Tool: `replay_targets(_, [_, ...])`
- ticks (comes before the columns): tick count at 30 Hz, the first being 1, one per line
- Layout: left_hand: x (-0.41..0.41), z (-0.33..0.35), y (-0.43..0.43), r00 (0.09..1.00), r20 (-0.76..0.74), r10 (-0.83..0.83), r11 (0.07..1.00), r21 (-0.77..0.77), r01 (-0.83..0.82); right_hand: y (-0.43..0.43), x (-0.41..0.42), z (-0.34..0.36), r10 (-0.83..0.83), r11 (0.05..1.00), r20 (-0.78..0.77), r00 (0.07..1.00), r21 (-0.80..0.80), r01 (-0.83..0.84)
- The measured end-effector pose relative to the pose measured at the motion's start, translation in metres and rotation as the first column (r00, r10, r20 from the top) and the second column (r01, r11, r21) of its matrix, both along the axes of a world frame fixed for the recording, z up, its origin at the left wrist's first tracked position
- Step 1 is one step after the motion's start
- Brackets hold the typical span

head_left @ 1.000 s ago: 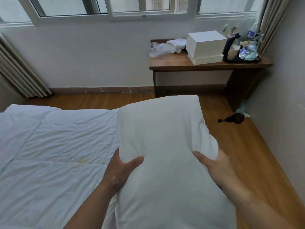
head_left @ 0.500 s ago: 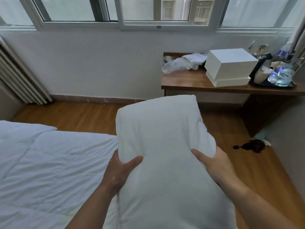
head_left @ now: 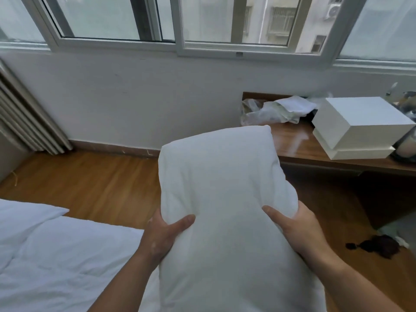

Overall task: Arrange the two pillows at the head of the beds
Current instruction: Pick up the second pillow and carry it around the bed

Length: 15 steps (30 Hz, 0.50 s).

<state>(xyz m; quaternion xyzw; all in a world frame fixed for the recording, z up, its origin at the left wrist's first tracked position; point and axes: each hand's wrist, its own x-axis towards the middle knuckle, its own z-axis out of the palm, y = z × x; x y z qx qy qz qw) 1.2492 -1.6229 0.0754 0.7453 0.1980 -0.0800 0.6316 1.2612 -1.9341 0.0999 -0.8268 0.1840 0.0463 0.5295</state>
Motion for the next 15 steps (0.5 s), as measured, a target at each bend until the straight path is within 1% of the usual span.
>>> replay_targets(5, [0.098, 0.001, -0.003, 0.995, 0.006, 0.102, 0.995, 0.016, -0.102, 0.002, 0.126, -0.006, 0.106, 0.994, 0.028, 0.994, 0.030, -0.107])
replay_targets(10, [0.183, 0.011, -0.012, 0.973, -0.006, 0.230, 0.973, 0.003, -0.230, 0.004, 0.255, 0.010, 0.235, 0.972, 0.034, 0.971, -0.003, -0.235])
replay_targets(15, [0.246, 0.021, -0.007, 0.949, -0.010, 0.314, 0.949, 0.020, -0.314, 0.018, 0.344, 0.017, 0.314, 0.948, 0.028, 0.949, 0.055, -0.315])
